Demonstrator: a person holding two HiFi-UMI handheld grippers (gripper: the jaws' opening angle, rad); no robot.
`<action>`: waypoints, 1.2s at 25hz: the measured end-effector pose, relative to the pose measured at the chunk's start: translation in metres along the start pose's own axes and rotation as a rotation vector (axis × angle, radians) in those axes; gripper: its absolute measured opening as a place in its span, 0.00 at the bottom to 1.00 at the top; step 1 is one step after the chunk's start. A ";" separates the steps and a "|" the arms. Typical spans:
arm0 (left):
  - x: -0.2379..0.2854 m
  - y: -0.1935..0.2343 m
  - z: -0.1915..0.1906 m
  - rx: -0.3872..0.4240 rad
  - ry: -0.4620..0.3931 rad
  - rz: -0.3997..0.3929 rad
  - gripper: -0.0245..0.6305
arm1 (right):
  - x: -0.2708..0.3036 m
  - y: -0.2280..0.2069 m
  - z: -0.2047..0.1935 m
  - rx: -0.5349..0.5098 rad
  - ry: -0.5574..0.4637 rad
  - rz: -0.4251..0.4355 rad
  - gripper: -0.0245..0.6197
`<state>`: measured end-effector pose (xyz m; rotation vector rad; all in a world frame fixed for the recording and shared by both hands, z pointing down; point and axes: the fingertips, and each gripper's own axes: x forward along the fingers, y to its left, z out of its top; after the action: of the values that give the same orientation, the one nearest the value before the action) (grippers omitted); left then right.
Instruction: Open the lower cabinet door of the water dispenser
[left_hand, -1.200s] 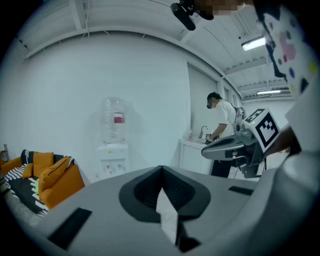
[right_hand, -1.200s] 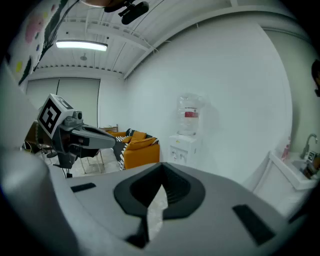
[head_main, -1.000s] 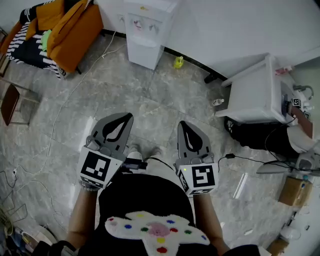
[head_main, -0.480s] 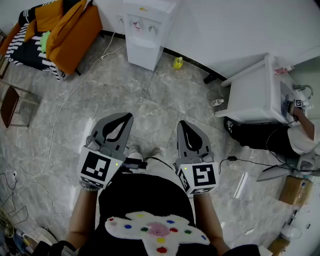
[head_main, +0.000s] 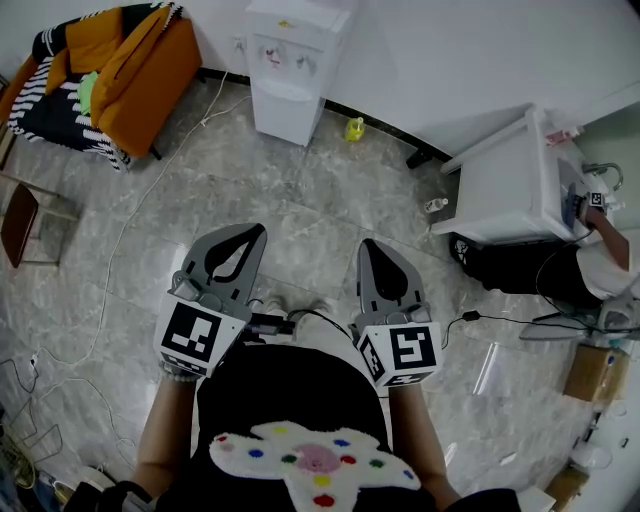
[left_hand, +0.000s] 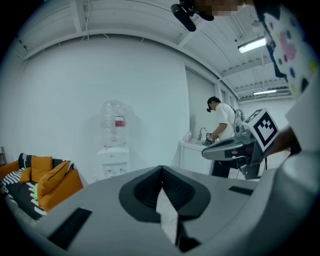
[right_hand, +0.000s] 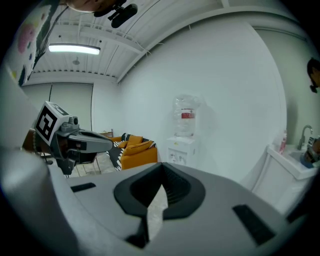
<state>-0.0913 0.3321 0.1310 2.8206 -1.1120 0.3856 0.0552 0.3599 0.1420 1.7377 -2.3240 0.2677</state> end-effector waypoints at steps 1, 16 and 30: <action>-0.002 0.002 -0.001 0.001 0.000 -0.001 0.06 | 0.000 0.003 -0.001 0.001 -0.001 -0.002 0.05; -0.042 0.033 -0.001 0.012 -0.044 0.042 0.06 | 0.005 0.039 0.002 -0.021 -0.023 -0.019 0.05; -0.023 0.050 0.004 0.007 -0.055 0.089 0.06 | 0.038 0.026 0.007 -0.043 -0.021 0.030 0.05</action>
<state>-0.1407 0.3097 0.1204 2.8112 -1.2532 0.3212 0.0189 0.3305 0.1455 1.6945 -2.3541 0.2039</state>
